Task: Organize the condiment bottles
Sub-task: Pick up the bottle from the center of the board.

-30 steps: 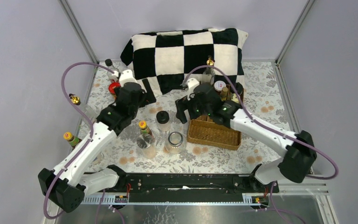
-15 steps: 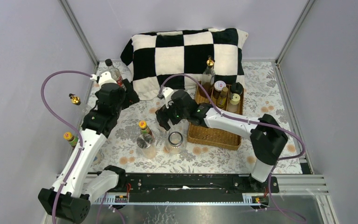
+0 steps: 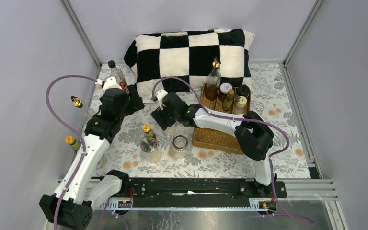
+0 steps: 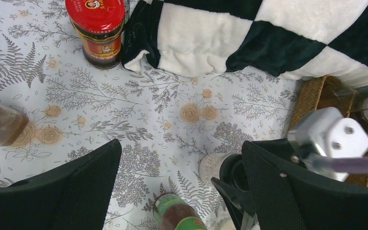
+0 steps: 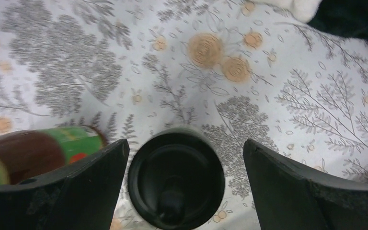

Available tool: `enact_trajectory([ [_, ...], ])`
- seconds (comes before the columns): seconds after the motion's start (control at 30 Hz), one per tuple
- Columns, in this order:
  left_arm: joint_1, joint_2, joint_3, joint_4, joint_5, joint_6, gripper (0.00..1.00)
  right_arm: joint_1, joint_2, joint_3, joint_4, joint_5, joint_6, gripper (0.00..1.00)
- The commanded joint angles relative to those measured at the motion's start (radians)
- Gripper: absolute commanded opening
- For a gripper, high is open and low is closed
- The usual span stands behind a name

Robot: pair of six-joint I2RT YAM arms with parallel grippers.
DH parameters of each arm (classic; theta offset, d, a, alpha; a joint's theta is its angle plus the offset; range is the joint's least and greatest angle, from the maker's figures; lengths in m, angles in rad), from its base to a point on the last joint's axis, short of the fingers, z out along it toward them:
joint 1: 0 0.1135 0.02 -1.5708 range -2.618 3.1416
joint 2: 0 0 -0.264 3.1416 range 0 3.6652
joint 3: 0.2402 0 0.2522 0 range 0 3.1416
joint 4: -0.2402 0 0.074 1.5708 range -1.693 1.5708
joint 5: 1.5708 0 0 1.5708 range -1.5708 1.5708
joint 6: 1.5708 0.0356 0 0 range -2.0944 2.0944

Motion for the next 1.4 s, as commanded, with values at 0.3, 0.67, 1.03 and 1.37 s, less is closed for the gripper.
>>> enact_trajectory([
  [0.3,0.004,-0.024,-0.025,0.028,0.032,0.026,0.99,0.008,-0.037,-0.018,0.007,0.193,0.025,0.53],
  [0.67,0.004,-0.046,-0.041,0.029,0.032,0.018,0.99,0.008,-0.2,0.078,-0.123,0.262,0.044,0.49],
  [1.03,0.004,-0.052,-0.042,0.023,0.049,0.019,0.99,-0.027,-0.382,0.051,-0.25,0.41,0.073,0.49],
  [1.37,0.005,-0.054,-0.036,0.02,0.049,0.028,0.99,-0.235,-0.501,-0.119,-0.249,0.325,0.107,0.49],
])
